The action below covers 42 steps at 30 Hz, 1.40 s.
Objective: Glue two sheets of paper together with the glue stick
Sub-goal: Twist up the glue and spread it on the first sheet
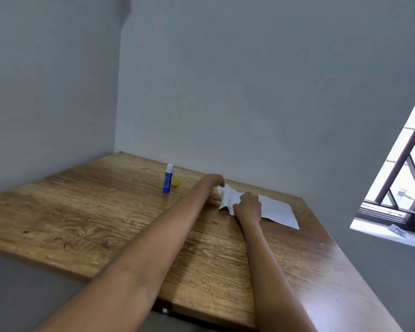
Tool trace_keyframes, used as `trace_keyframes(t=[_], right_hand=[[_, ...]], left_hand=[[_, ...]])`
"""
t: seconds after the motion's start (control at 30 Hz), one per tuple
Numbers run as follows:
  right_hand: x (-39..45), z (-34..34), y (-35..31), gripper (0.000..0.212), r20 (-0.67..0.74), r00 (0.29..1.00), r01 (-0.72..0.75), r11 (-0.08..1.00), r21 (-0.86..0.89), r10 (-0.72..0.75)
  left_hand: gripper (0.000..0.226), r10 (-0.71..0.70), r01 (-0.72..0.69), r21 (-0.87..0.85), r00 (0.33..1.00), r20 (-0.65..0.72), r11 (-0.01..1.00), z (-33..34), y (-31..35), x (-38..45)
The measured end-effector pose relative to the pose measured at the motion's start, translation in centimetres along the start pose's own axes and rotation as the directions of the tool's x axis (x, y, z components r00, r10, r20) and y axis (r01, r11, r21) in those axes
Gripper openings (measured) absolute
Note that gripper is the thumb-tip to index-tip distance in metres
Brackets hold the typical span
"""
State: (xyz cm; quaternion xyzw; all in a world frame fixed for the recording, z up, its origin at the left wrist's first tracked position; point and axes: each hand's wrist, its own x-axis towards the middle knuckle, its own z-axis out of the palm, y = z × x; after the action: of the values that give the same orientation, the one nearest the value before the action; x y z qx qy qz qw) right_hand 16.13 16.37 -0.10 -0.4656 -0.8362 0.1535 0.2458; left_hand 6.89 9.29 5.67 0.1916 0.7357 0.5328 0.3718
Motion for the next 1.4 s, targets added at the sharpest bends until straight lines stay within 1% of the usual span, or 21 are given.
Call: trace_keyframes(t=[0.1,0.2,0.27,0.33,0.37,0.47,0.53,0.57,0.63,0.7,0.8,0.83,0.9,0.93,1.0,1.07,1.1,1.17,1.23,1.3,1.4], right_hand=[[0.1,0.1,0.0,0.038,-0.001,1.0,0.011,1.0,0.005,-0.011],[0.2,0.1,0.1,0.039,0.009,1.0,0.005,0.999,0.034,-0.005],[0.2,-0.1,0.1,0.04,0.007,1.0,-0.02,0.996,0.086,0.02],[0.1,-0.4,0.0,0.042,0.0,0.998,-0.066,0.981,0.184,0.067],[0.1,-0.6,-0.1,0.044,-0.003,0.996,-0.088,0.967,0.241,0.091],[-0.7,-1.3,-0.6,0.044,0.052,0.992,-0.128,0.885,0.448,0.117],[-1.8,-1.8,-1.4,0.038,0.118,0.987,-0.157,0.77,0.619,0.107],[-2.5,-2.0,-1.9,0.034,0.147,0.984,-0.173,0.71,0.682,0.099],[-3.8,-2.4,-2.8,0.035,0.188,0.98,-0.181,0.654,0.734,0.061],[-5.3,-2.2,-3.6,0.04,0.26,0.966,-0.191,0.683,0.705,0.002],[-7.4,-1.7,-5.1,0.039,0.363,0.93,-0.163,0.829,0.535,-0.052],[-8.0,-1.7,-5.6,0.037,0.369,0.927,-0.132,0.863,0.488,-0.067],[-8.5,-1.6,-6.5,0.033,0.35,0.932,-0.069,0.906,0.418,-0.091],[-8.6,-1.5,-6.6,0.03,0.341,0.935,-0.043,0.922,0.384,-0.098],[-8.7,-1.2,-6.8,0.02,0.326,0.94,0.0,0.956,0.293,-0.1],[-8.4,-0.6,-6.8,0.01,0.31,0.945,0.044,0.982,0.186,-0.101],[-8.2,-0.4,-6.9,0.009,0.299,0.951,0.041,0.988,0.146,-0.083],[-7.6,-0.2,-7.2,0.016,0.266,0.963,0.018,0.997,0.074,-0.037],[-6.6,0.1,-7.9,0.039,0.131,0.99,0.048,0.999,-0.02,-0.045],[-5.7,0.6,-9.3,0.047,0.06,0.991,0.116,0.992,0.042,-0.118],[-4.6,2.4,-12.4,0.041,0.17,0.969,0.131,0.958,0.255,-0.178]], left_hand=[[0.045,-0.003,0.003,-0.025,1.0,0.007,1.0,0.1,-0.1,0.3],[0.048,0.047,-0.047,0.028,0.999,-0.014,0.999,0.5,-0.6,0.6],[0.036,0.09,-0.086,0.067,0.995,-0.051,0.994,0.6,-0.8,1.0],[0.012,0.111,-0.108,0.055,0.992,-0.058,0.993,0.0,-1.1,0.8],[0.015,0.119,-0.117,0.033,0.991,-0.055,0.993,-0.4,-1.4,0.6],[0.011,0.143,-0.143,-0.004,0.989,-0.025,0.99,-2.4,-2.3,-0.9],[0.013,0.14,-0.14,0.003,0.99,0.027,0.99,-4.3,-3.0,-2.7],[0.013,0.134,-0.137,0.047,0.989,0.063,0.989,-5.5,-3.4,-3.4],[0.017,0.104,-0.118,0.141,0.989,0.104,0.983,-8.4,-4.1,-4.7],[0.021,0.074,-0.082,0.193,0.996,0.049,0.978,-11.7,-4.9,-6.1],[0.018,0.107,-0.088,0.206,0.991,-0.083,0.975,-15.9,-6.8,-7.6],[0.015,0.149,-0.125,0.198,0.982,-0.113,0.972,-16.7,-7.4,-8.2],[0.006,0.284,-0.254,0.198,0.948,-0.141,0.947,-17.6,-8.5,-8.6],[0.01,0.354,-0.32,0.211,0.924,-0.147,0.924,-17.6,-8.7,-8.7],[0.015,0.494,-0.429,0.354,0.862,-0.114,0.831,-17.5,-9.3,-8.8],[0.016,0.591,-0.498,0.523,0.806,-0.015,0.692,-17.2,-9.8,-8.4],[0.015,0.608,-0.519,0.578,0.792,0.049,0.63,-17.0,-10.1,-8.3],[0.02,0.598,-0.527,0.682,0.785,0.161,0.508,-16.8,-10.6,-7.6],[0.027,0.588,-0.514,0.766,0.777,0.225,0.387,-16.8,-10.8,-6.9],[0.028,0.596,-0.504,0.812,0.761,0.256,0.294,-17.0,-10.9,-6.2],[0.027,0.604,-0.5,0.828,0.75,0.268,0.254,-17.5,-11.1,-4.8]])
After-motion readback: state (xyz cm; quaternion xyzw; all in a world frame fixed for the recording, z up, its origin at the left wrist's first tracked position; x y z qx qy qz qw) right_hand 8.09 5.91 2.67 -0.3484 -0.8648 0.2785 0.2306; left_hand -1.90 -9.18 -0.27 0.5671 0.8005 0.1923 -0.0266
